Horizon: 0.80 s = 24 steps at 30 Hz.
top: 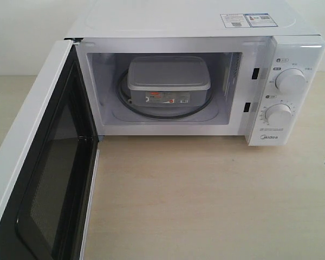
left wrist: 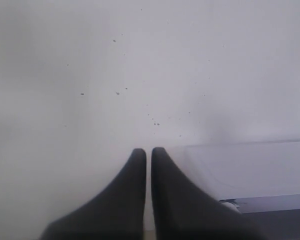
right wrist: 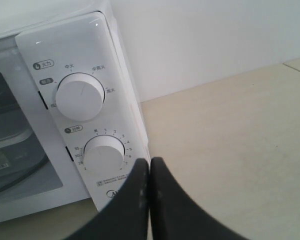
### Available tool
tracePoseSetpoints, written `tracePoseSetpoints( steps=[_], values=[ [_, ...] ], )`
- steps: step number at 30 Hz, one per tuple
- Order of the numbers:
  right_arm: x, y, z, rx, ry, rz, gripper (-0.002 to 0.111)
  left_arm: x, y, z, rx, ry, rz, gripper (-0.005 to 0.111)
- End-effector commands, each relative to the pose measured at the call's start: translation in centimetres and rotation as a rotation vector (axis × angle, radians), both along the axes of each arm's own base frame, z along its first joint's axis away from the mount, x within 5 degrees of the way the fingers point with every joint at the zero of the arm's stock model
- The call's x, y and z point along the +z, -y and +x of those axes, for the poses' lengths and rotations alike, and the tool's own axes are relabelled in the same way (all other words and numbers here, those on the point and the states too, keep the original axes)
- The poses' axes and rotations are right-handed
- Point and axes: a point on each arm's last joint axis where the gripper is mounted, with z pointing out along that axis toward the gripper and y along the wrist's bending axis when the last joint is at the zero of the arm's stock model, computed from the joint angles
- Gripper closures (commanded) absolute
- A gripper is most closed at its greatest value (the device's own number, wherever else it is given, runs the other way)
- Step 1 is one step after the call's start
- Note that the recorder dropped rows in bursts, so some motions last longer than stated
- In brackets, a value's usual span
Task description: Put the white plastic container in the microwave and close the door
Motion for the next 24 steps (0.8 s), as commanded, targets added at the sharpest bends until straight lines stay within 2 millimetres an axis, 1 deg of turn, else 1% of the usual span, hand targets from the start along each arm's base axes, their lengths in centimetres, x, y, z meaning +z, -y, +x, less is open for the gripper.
tracePoseSetpoints(
  steps=[1, 6, 10, 14, 17, 21, 24],
  values=[
    [-0.1, 0.2, -0.1, -0.003, 0.0, -0.007, 0.108, 0.2, 0.0, 0.0, -0.007, 0.006, -0.028, 0.102],
    [-0.1, 0.2, -0.1, -0.003, 0.0, -0.007, 0.108, -0.1, 0.1, 0.2, -0.015, -0.036, -0.054, 0.102],
    [-0.1, 0.2, -0.1, -0.003, 0.0, -0.007, 0.108, -0.7, 0.3, 1.3, -0.034, -0.166, -0.081, 0.102],
    [-0.1, 0.2, -0.1, -0.002, -0.002, -0.007, 0.108, -1.2, 0.9, 3.4, -0.08, -0.423, -0.109, 0.102],
    [-0.1, 0.2, -0.1, -0.002, -0.002, -0.007, 0.108, -1.2, 1.8, 5.1, -0.152, -0.638, -0.081, 0.102],
    [-0.1, 0.2, -0.1, -0.002, -0.002, -0.007, 0.108, -2.0, 3.3, 7.3, -0.317, -0.942, -0.045, 0.102],
    [-0.1, 0.2, -0.1, -0.002, -0.002, -0.007, 0.108, -2.9, 4.5, 8.5, -0.471, -1.114, -0.057, 0.102]
  ],
)
